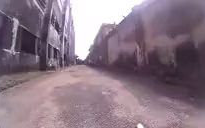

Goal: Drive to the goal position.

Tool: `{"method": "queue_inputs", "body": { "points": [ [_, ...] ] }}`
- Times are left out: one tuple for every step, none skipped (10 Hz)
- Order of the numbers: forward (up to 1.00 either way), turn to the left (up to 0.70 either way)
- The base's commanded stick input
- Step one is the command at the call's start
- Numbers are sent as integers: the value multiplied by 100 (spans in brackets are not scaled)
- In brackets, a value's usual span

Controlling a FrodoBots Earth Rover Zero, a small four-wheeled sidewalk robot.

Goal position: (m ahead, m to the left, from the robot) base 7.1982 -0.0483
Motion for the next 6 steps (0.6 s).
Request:
{"method": "queue_inputs", "body": {
  "points": [
    [50,0],
    [50,0],
    [50,0],
    [50,0],
    [50,0],
    [50,0]
  ]
}}
